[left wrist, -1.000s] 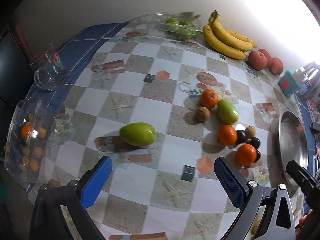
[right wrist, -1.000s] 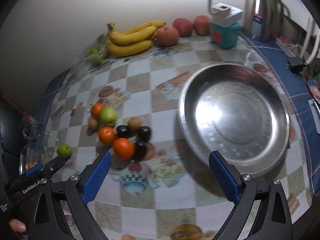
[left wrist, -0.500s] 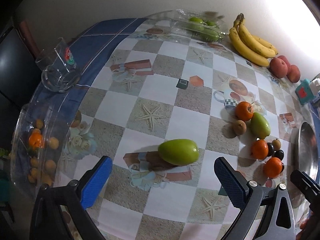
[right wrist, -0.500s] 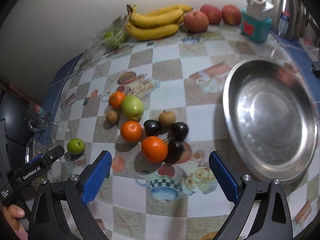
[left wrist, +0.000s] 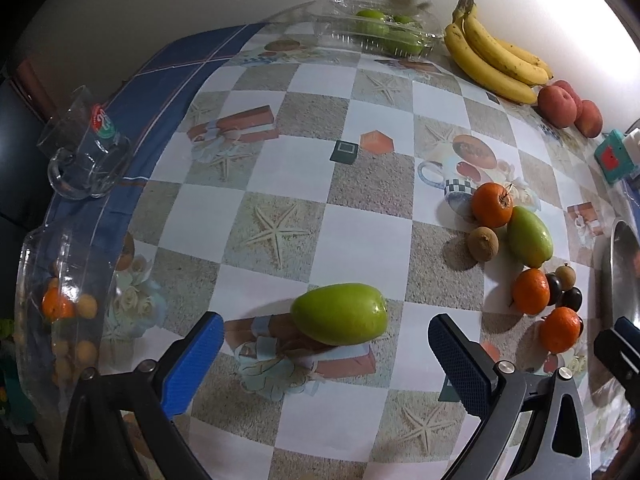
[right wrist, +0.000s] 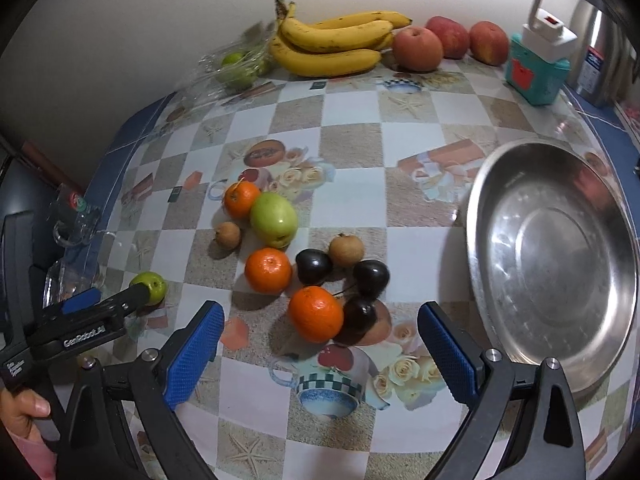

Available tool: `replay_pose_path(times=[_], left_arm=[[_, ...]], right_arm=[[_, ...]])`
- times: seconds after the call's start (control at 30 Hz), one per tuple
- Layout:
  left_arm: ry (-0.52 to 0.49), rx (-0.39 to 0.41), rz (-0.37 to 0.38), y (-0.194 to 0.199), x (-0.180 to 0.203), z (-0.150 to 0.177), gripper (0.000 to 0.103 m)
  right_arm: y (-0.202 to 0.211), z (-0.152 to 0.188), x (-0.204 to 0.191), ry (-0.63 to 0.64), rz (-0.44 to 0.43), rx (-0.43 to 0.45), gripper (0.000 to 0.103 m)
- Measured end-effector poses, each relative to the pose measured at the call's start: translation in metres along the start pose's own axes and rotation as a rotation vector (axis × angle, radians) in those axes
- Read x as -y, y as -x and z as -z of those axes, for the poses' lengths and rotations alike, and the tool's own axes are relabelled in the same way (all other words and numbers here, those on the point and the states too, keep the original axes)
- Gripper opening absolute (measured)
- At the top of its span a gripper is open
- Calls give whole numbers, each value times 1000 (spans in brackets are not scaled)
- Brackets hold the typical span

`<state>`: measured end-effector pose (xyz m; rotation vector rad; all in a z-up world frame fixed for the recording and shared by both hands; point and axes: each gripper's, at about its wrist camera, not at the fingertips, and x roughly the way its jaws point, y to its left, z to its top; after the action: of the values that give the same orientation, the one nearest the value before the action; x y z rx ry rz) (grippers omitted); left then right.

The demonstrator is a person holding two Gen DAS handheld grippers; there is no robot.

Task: Organize fruits
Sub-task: 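Grasp the green fruit with the left tool while the right tool grasps an orange, then carry the green fruit and orange over the steel bowl with both tools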

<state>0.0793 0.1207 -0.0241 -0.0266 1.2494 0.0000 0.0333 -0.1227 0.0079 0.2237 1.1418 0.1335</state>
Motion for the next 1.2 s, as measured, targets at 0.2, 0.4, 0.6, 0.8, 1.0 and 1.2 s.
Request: replay_pose_path(times=[0.2,0.4,0.6,0.8,1.0,1.2], left_arm=[[-8,-19,20,-10,0,-3,103],[24,-29,48,-18,-8,-7,101],[19,-34,51,-24,-9,-8,82],[23,-34,87,-29,-8,-6,67],[30,-25,103,-27,-6,-6,60],[57,-20,101,-21,-9,-5,60]], right_arm=[[-10,3,-5,16,-1,-23,81],[-20,4,-5,21,-13,-47,50],[-26,3,-10,50,1,-58,45],[-33,3,-12,76,49,-65,44],[-37,2,-14,96,70,-65,38],[-36,3,-14,93,70,-57,35]])
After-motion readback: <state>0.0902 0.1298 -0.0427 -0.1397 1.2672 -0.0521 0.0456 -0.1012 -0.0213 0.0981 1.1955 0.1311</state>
